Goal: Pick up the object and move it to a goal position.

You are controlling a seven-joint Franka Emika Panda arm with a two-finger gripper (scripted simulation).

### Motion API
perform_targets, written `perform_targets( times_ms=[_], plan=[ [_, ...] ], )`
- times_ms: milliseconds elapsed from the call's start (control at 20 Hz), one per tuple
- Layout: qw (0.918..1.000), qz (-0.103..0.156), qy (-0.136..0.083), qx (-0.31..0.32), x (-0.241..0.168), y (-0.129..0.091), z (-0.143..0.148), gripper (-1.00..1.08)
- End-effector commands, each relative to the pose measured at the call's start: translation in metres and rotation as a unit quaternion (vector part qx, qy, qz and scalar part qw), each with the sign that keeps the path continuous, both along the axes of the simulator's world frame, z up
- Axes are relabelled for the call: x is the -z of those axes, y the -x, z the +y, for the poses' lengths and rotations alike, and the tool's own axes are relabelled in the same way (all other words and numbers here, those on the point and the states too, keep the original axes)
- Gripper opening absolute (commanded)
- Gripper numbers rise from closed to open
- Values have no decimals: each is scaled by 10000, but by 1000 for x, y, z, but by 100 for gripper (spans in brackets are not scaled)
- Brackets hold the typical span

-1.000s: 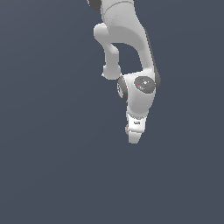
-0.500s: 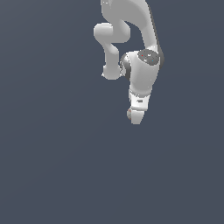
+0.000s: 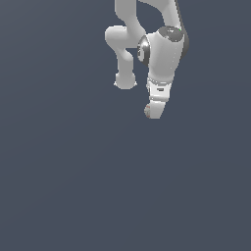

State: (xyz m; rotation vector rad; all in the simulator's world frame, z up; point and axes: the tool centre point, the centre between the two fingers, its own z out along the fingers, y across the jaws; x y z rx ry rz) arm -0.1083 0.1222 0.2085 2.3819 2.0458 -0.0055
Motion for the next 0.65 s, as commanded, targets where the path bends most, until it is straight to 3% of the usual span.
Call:
perform_targets(
  times_ms=[0,600],
  plan=[
    [10000,-7,-4,1,-11,10,2,-100],
    [10000,-8,-21,-1,-35,29,6,-100]
  ],
)
